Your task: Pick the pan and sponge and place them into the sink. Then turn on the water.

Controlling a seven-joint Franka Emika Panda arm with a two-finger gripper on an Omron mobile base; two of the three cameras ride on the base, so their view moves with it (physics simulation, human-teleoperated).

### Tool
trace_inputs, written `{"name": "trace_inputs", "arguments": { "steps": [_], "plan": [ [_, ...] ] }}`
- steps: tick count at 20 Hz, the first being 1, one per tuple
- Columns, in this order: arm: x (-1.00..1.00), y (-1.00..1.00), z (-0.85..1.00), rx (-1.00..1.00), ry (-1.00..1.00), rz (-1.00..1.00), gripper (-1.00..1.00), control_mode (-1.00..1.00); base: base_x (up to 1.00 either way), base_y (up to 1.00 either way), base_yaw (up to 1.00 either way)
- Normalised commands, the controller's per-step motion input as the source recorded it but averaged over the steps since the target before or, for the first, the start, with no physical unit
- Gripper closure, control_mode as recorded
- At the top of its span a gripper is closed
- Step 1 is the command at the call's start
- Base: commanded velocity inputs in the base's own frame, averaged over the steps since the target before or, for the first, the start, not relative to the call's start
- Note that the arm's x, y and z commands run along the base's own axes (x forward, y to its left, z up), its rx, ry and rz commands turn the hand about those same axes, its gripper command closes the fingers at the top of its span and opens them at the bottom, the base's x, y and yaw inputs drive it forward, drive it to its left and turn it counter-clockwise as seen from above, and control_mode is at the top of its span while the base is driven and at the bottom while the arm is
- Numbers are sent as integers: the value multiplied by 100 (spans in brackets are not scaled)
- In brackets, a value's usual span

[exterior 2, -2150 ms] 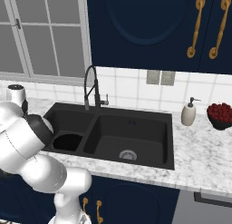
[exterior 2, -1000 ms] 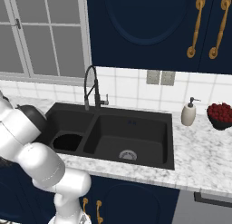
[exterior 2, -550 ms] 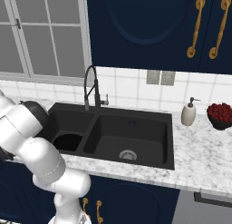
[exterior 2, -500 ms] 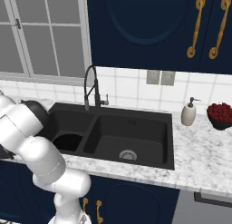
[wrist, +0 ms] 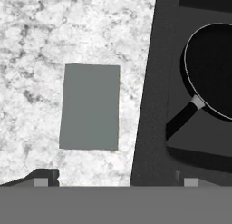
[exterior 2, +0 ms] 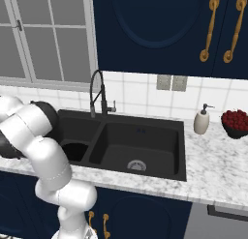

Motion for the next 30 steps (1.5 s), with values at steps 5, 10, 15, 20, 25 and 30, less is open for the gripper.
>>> {"name": "trace_inputs", "arguments": {
  "steps": [5,10,15,20,25,30],
  "plan": [
    [21,18,-8,0,0,0,-100,-100,0,0,0],
    [15,16,-17,0,0,0,-100,-100,0,0,0],
    [8,19,-27,0,0,-1,-100,-100,0,0,0],
    [10,12,-35,0,0,-2,-100,-100,0,0,0],
    [0,0,-36,0,0,0,-100,-100,0,0,0],
    [0,1,-56,0,0,0,100,-100,0,0,0]
  ]
}}
